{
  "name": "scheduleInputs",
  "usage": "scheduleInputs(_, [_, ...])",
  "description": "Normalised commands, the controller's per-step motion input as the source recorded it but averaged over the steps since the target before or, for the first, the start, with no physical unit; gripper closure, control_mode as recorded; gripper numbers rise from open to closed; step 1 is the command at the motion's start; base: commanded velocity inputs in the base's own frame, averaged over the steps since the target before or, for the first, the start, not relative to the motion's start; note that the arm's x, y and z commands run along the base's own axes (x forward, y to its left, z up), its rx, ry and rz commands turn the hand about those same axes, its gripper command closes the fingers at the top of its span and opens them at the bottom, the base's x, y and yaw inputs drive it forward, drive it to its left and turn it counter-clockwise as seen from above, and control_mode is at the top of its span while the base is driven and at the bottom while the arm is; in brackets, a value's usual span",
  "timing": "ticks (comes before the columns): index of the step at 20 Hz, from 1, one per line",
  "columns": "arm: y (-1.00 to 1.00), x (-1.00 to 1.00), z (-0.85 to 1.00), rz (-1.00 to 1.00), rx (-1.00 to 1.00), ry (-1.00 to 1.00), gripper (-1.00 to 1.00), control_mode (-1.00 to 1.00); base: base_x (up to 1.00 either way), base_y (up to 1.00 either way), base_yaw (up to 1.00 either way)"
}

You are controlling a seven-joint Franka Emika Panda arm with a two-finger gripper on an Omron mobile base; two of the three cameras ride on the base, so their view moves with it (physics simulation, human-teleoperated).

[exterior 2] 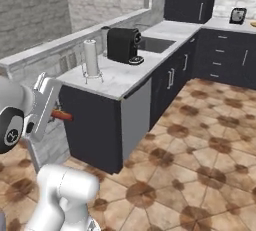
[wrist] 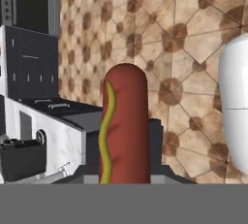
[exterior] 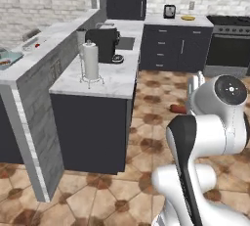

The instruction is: Place the cold items (potato and bell pepper) from the fridge in one tupperware on the dining counter. Place the warm items (kebab skewer and hot dog) in the stove area in another tupperware.

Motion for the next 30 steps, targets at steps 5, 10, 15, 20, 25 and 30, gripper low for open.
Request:
scheduleInputs(5, [0.0,0.0,0.0,0.0,0.0,0.0,1.0,1.0,-0.01,1.0,0.0])
scheduleInputs(10, [0.0,0.0,0.0,0.0,0.0,0.0,1.0,1.0,0.0,1.0,0.0])
scheduleInputs(15, [0.0,0.0,0.0,0.0,0.0,0.0,1.0,1.0,0.0,1.0,0.0])
scheduleInputs(20, [0.0,0.0,0.0,0.0,0.0,0.0,1.0,1.0,0.0,1.0,0.0])
scheduleInputs(25, [0.0,0.0,0.0,0.0,0.0,0.0,1.0,1.0,0.0,1.0,-0.04])
scheduleInputs(30, [0.0,0.0,0.0,0.0,0.0,0.0,1.0,1.0,0.11,0.95,-0.21])
